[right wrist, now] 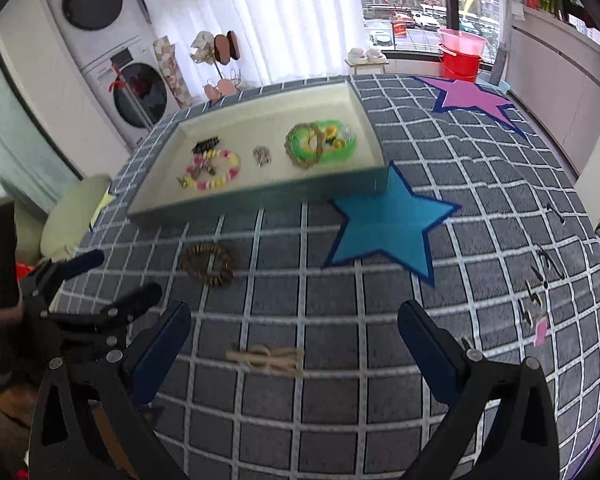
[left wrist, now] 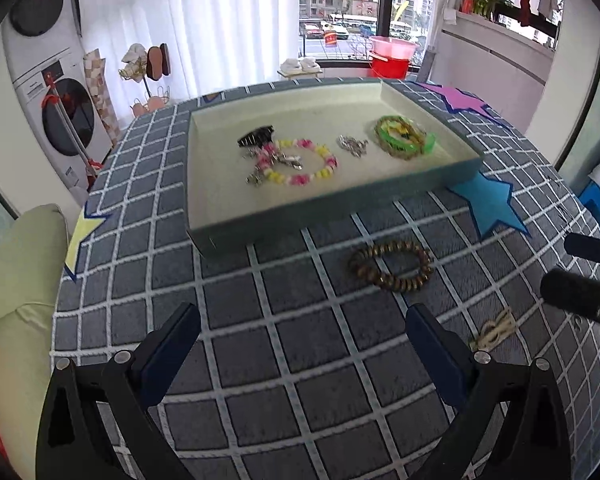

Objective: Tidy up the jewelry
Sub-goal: 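Grasp the brown coiled hair tie with left gripper while right grasps beige bow clip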

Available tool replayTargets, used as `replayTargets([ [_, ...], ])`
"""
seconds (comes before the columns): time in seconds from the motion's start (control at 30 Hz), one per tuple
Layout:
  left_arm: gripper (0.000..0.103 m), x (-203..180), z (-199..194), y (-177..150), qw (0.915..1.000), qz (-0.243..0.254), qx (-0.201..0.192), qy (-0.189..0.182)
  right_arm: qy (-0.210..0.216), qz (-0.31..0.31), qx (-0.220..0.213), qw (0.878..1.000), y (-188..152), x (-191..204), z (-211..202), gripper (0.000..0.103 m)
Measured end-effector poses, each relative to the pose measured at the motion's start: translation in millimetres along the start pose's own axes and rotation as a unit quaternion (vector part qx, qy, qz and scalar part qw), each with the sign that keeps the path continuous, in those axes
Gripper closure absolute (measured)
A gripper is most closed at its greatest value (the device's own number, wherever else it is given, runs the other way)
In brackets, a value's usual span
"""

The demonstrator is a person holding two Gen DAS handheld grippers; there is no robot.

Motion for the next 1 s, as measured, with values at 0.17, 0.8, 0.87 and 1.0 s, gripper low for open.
replayTargets([
  [0.17, 0.0, -3, 6, -9, 0.9999, 0.0, 0.011, -0.007, -0.012, -0.047, 0.005, 0.999, -19, 3, 1, 0.0],
  [0.8, 0.0, -8, 26, 7, 0.9958, -0.062, 0.028, -0.06, -0.005, -0.132, 0.016, 0.991, -42, 24, 20, 0.002],
  [0.87, 0.002, -7, 28, 9, 0.9956, -0.068, 0.029, -0.057, -0.005, -0.152, 0.017, 0.988, -45, 28, 24, 0.007],
  [1.0, 0.003, -6, 34, 12, 0.9949, -0.078, 0.037, -0.051, -0.008, -0.179, 0.018, 0.984, -47, 36, 33, 0.017],
])
Point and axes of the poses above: each gripper's, at about its wrist camera, not at the fingertips, and z roughly the way its jaws point, x to its left, y to its top, the point moved 3 cm from there along z, roughly the way its jaws point, and after that the axes turned 14 degrees about z, right-handed, at the moved point
